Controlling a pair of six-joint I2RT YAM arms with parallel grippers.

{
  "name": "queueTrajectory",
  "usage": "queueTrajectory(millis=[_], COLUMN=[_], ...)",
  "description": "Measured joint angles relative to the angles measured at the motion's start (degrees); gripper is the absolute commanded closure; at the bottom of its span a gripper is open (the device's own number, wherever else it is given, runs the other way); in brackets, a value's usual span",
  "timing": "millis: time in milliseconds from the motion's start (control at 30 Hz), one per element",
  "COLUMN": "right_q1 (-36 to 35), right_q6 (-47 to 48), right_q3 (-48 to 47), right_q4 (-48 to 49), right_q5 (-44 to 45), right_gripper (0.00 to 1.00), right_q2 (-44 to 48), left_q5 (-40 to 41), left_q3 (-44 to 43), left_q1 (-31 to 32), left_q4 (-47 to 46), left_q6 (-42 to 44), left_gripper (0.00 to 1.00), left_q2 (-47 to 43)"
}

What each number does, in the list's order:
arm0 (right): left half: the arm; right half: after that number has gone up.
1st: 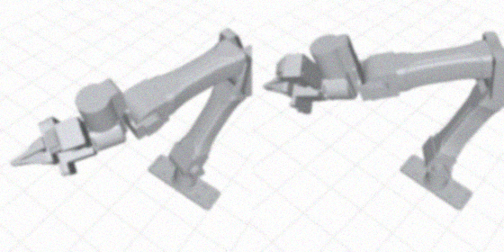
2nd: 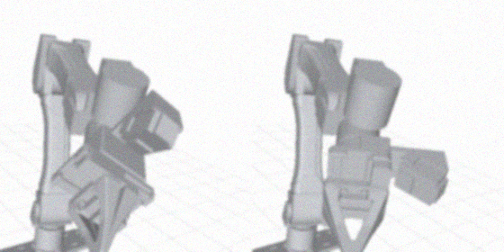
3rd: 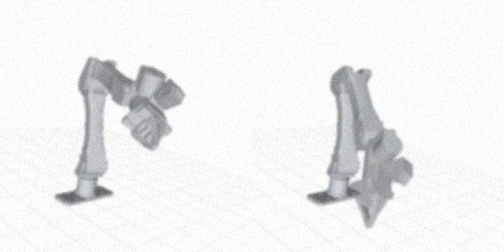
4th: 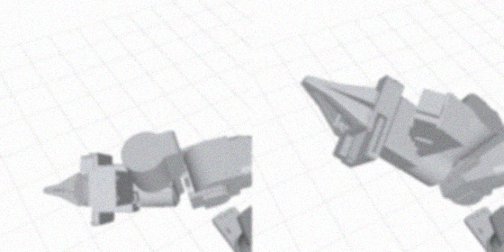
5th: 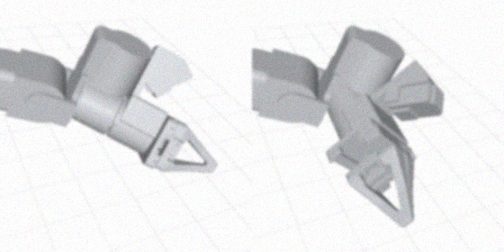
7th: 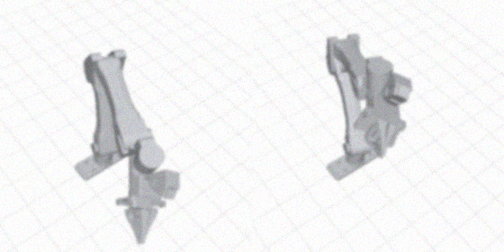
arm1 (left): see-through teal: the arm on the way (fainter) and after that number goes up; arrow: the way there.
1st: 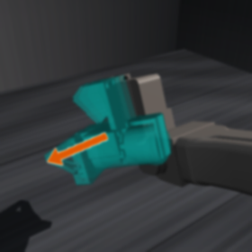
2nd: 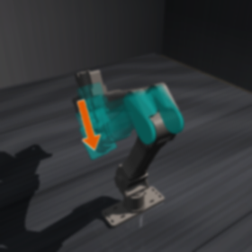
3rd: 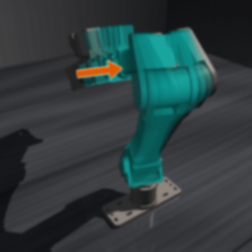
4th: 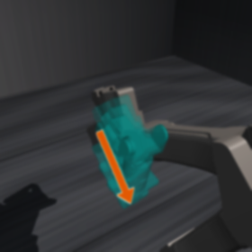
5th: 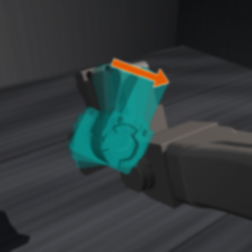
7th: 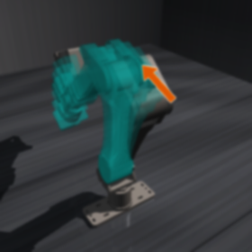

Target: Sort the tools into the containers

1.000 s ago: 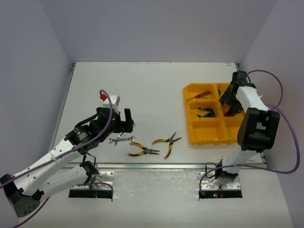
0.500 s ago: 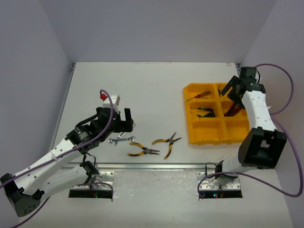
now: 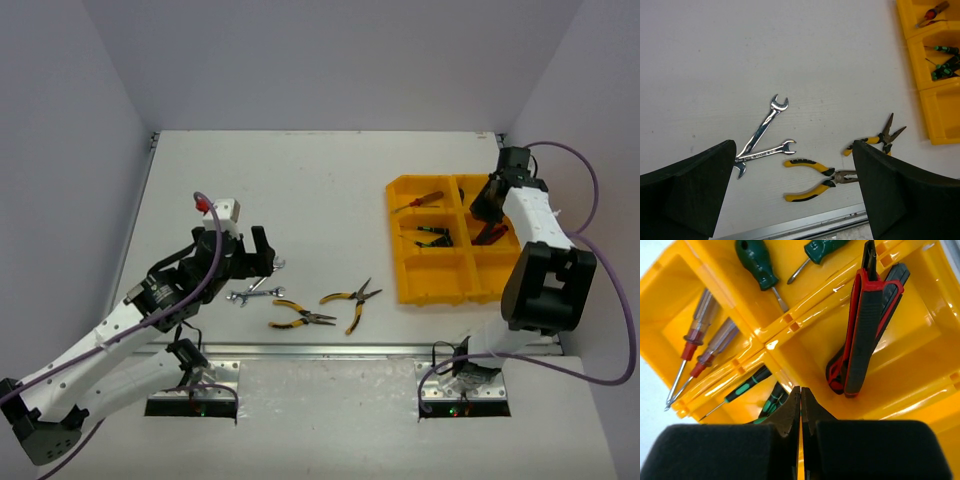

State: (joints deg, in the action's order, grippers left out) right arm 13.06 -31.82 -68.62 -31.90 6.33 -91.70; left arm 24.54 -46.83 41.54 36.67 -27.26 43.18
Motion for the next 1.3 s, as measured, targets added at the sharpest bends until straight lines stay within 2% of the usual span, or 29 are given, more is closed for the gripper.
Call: queueTrajectory(millis=[300,567,833,1033,1100,1233,1300], right_q1=[0.9,3.3,4.8,4.7,4.2,0.0,-3.6], right_q6=[-0.1,-2.3,-6.9,-7.5,-6.9,-4.1,-2.3], right_q3=[-6.8,-7.6,-5.3,-2.7,-2.7,-3.9,-4.6], right_q4=[2.4,3.0,2.7,2.6,2.7,2.6,2.7], right_q5=[6.9,11.1,15.3,10.9,8.7,5.6,4.7], right_gripper=[1.0,1.0,1.0,1.0,0.9,0.29,0.08], right_q2=[-10.0,-14.7,-14.5,-9.7,-7.0,0.9,5.1], left_q5=[-1.0,-3.0,-4.0,-4.2,-4.0,-2.5,-1.2], left_q3=[0.0,0.4,1.0,1.0,1.0,1.0,1.0], left_q1=[0.0,0.0,0.0,0.0,0.0,0.0,0.0], left_q4=[-0.7,-1.1,-1.7,-1.8,-1.7,-1.6,-1.2], left_q6=[0.3,1.1,1.5,1.6,1.5,1.3,1.0], left_gripper=[0.0,0.0,0.0,0.0,0.0,0.0,0.0], left_q2=[-3.1,-3.5,-5.6,-5.3,-5.0,-4.5,-4.4])
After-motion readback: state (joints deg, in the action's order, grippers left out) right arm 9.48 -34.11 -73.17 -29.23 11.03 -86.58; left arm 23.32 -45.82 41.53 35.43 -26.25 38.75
